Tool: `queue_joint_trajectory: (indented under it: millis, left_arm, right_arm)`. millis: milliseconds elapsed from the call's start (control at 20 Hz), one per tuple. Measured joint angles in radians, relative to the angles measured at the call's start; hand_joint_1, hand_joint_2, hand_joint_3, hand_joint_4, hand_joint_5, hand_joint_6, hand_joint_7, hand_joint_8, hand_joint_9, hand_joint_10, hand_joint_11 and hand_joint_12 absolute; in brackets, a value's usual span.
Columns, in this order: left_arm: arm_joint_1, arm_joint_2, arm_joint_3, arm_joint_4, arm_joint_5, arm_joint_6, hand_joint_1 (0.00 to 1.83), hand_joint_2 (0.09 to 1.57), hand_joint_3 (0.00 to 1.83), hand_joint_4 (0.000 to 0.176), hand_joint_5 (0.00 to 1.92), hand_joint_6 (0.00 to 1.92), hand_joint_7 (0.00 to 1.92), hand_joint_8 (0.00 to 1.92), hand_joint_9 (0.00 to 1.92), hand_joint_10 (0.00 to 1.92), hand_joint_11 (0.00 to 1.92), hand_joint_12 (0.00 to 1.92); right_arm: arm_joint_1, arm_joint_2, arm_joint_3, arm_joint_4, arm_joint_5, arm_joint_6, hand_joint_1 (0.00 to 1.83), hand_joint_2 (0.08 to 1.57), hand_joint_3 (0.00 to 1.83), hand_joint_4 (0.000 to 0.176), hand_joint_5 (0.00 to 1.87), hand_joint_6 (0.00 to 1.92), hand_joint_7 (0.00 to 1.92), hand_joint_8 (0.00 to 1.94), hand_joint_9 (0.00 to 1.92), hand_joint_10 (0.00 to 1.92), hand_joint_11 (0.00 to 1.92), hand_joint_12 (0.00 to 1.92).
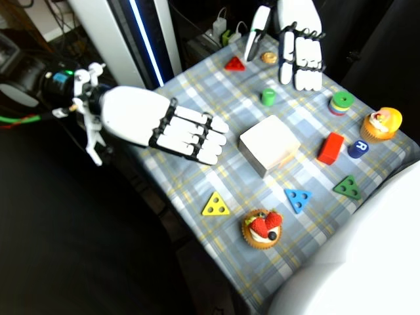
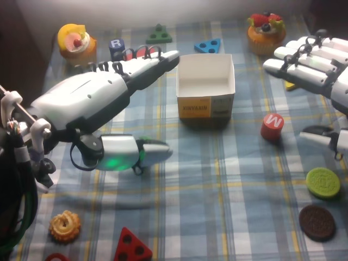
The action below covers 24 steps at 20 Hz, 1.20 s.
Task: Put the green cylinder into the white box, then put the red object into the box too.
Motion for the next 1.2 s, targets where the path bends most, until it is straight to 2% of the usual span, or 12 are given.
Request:
queue_joint_trajectory:
  millis: [50,150,250,300,400,550,600,700,750,850,1050,1200]
  left_arm:
    - [0.000,0.000,0.001,-0.006,0.005,0.000,0.82,1.12,0.01,0.046,0.04,0.01,0.07,0.01,0.02,0.02,0.00,0.95]
    - [0.009,0.000,0.007,-0.022,0.000,0.000,0.84,1.12,0.00,0.044,0.06,0.00,0.06,0.01,0.00,0.00,0.00,0.42]
    - [0.019,0.000,0.014,-0.041,0.015,0.001,0.96,1.08,0.00,0.055,0.13,0.01,0.11,0.00,0.04,0.02,0.00,0.35]
    - [0.021,-0.002,0.018,-0.056,0.022,0.020,1.00,1.07,0.00,0.049,0.16,0.01,0.13,0.01,0.06,0.02,0.00,0.57]
    - [0.022,-0.017,0.028,-0.138,0.033,0.124,1.05,1.08,0.00,0.064,0.14,0.02,0.13,0.01,0.04,0.01,0.00,0.07]
    - [0.027,-0.046,0.054,-0.169,0.074,0.146,1.10,1.07,0.00,0.047,0.19,0.03,0.20,0.03,0.09,0.03,0.04,0.02]
    - [0.031,-0.055,0.065,-0.182,0.082,0.146,1.07,1.06,0.01,0.051,0.21,0.00,0.23,0.00,0.11,0.08,0.01,0.38]
    - [0.031,-0.070,0.084,-0.214,0.097,0.170,1.05,1.07,0.00,0.069,0.23,0.00,0.25,0.00,0.07,0.19,0.00,0.72]
    - [0.031,-0.082,0.092,-0.250,0.100,0.212,1.05,1.07,0.00,0.056,0.26,0.01,0.27,0.00,0.01,0.36,0.00,0.83]
    - [0.031,-0.096,0.095,-0.269,0.108,0.258,1.05,1.09,0.00,0.045,0.27,0.01,0.28,0.01,0.00,0.41,0.00,0.76]
    - [0.031,-0.109,0.101,-0.277,0.131,0.266,1.01,1.12,0.00,0.043,0.33,0.02,0.33,0.01,0.00,0.51,0.00,1.04]
    - [0.030,-0.110,0.107,-0.281,0.132,0.269,1.00,1.15,0.01,0.037,0.45,0.10,0.47,0.08,0.00,0.80,0.00,1.32]
  right_arm:
    - [-0.005,0.000,0.000,0.008,0.009,0.000,0.62,1.29,0.03,0.000,0.00,0.00,0.00,0.00,0.00,0.00,0.00,0.00]
    - [-0.009,0.000,0.000,0.032,0.024,0.000,0.64,1.29,0.02,0.000,0.00,0.00,0.00,0.00,0.00,0.00,0.00,0.00]
    - [-0.015,0.000,0.000,0.032,0.040,0.001,0.63,1.29,0.01,0.000,0.00,0.00,0.00,0.00,0.00,0.00,0.00,0.00]
    - [-0.015,0.000,0.000,0.034,0.040,0.004,0.62,1.29,0.01,0.000,0.00,0.00,0.00,0.00,0.00,0.00,0.00,0.00]
    - [-0.016,0.000,0.000,0.045,0.046,0.004,0.59,1.30,0.01,0.000,0.00,0.00,0.00,0.00,0.00,0.00,0.00,0.00]
    - [-0.021,0.000,0.000,0.051,0.059,0.009,0.54,1.30,0.01,0.000,0.00,0.00,0.00,0.00,0.00,0.00,0.00,0.00]
    - [-0.025,0.000,0.000,0.051,0.063,0.012,0.53,1.31,0.01,0.000,0.00,0.00,0.00,0.00,0.00,0.00,0.00,0.00]
    - [-0.028,0.000,0.000,0.053,0.060,0.016,0.52,1.31,0.01,0.000,0.00,0.00,0.00,0.00,0.00,0.00,0.00,0.00]
    - [-0.028,0.000,0.000,0.053,0.061,0.017,0.54,1.31,0.01,0.000,0.00,0.00,0.00,0.00,0.00,0.00,0.00,0.00]
    - [-0.028,0.000,0.000,0.053,0.062,0.019,0.53,1.31,0.01,0.000,0.00,0.00,0.00,0.00,0.00,0.00,0.00,0.00]
    - [-0.028,0.000,0.001,0.055,0.062,0.024,0.51,1.32,0.01,0.000,0.00,0.00,0.00,0.00,0.00,0.00,0.00,0.00]
    - [-0.028,0.000,0.001,0.055,0.062,0.024,0.55,1.32,0.00,0.000,0.00,0.00,0.00,0.00,0.00,0.00,0.00,0.00]
